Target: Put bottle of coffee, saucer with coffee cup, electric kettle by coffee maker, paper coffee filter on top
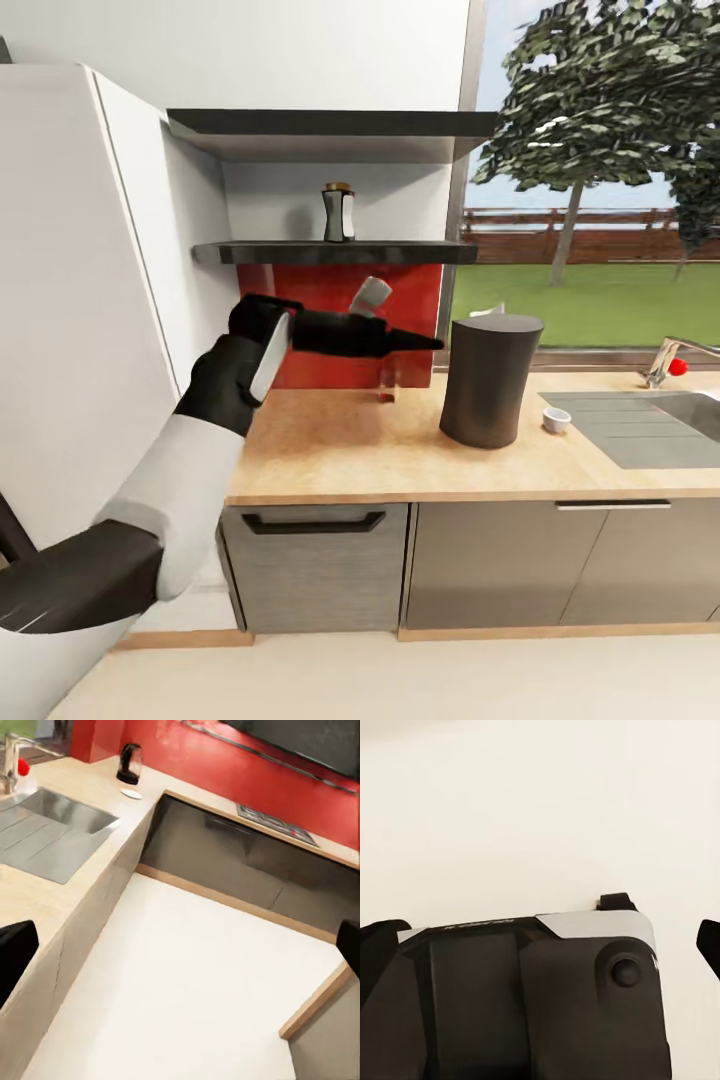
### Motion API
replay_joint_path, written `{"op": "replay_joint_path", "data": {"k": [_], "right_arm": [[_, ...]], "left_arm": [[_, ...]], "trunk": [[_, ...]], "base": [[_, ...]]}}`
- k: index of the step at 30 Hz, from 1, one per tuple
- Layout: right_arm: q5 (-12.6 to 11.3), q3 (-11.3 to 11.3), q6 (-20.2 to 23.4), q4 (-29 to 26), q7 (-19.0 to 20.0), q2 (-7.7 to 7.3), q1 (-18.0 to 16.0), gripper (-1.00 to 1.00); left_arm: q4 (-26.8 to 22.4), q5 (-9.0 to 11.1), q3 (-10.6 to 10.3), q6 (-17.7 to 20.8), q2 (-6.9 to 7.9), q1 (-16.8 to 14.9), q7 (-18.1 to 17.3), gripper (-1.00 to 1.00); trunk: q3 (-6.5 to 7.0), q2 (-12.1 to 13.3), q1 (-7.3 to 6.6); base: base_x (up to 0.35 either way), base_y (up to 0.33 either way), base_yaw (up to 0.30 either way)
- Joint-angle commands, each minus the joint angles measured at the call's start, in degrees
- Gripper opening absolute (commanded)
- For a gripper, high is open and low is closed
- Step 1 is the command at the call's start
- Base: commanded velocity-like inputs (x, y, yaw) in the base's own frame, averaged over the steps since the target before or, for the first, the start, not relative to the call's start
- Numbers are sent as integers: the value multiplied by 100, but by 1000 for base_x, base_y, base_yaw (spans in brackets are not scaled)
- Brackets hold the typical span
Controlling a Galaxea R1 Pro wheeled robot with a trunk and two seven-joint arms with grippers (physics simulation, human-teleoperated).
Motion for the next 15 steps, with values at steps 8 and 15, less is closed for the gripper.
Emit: {"op": "replay_joint_path", "data": {"k": [8,15], "right_arm": [[-36,-34,22,-10,6,1,0,100],[-34,-34,22,-10,6,1,0,100]], "left_arm": [[1914,267,547,10,0,-2007,1036,100],[2163,741,836,-16,0,-2935,3673,100]], "trunk": [[-7,-2,4],[-7,-2,4]], "base": [[0,0,0],[0,0,0]]}}
